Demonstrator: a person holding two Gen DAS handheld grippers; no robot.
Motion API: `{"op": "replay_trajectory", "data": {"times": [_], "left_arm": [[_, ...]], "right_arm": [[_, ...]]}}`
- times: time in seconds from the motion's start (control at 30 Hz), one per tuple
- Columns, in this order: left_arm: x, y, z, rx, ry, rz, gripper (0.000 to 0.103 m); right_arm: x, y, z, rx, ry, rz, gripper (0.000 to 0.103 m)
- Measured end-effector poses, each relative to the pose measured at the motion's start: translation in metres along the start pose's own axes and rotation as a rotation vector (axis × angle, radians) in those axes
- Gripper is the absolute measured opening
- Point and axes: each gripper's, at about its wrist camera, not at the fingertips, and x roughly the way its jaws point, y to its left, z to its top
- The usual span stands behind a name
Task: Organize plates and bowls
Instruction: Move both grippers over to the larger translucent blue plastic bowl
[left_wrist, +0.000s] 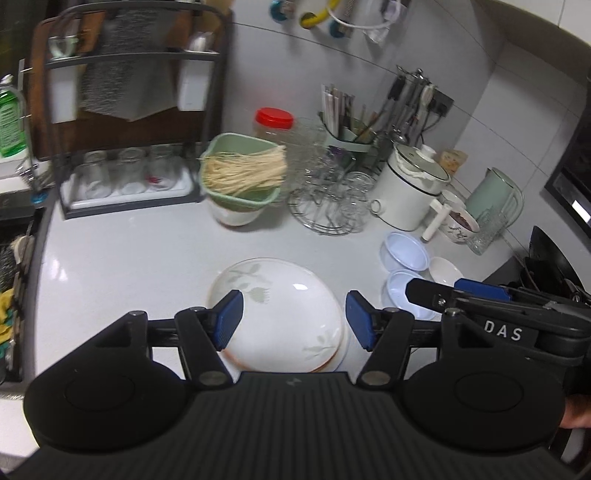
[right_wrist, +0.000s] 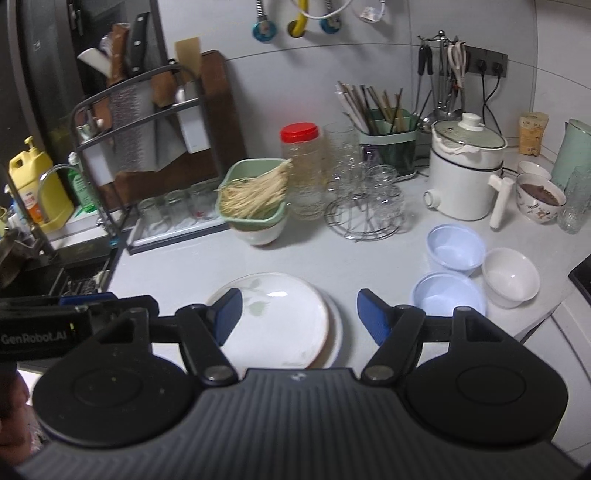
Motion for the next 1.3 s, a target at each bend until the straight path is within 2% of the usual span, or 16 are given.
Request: {"op": "replay_trajectory", "data": {"times": [0.33,0.47,0.6,1.03,1.3], "left_arm": [[0.083,-0.060,0.017,0.078,0.088,-0.036,0.067],[0.122,-0.072,0.021,0.071,0.139,-0.083,0.067],[0.159,-0.079,0.021,0.080,0.195,-0.089,0.067],[0.239,-0.099,0.027,0.146,0.322,-0.105,0.067],[0.273,-0.108,0.027,0.116,0.390,-0.122,0.067]], "right_arm": [[0.030,-0.078,0.005,0.083,0.018,-0.076,0.071],[0.046,-0.102,0.001,0.110,0.032,-0.110,0.071],[0.062,-0.122,-0.005,0.149,0.034,-0.137,0.071],[0.091,-0.156,-0.022,0.200,0.026,-0.163,0.070],[0.107,-0.172,-0.028,0.210,0.041,-0.160,0.069]]}}
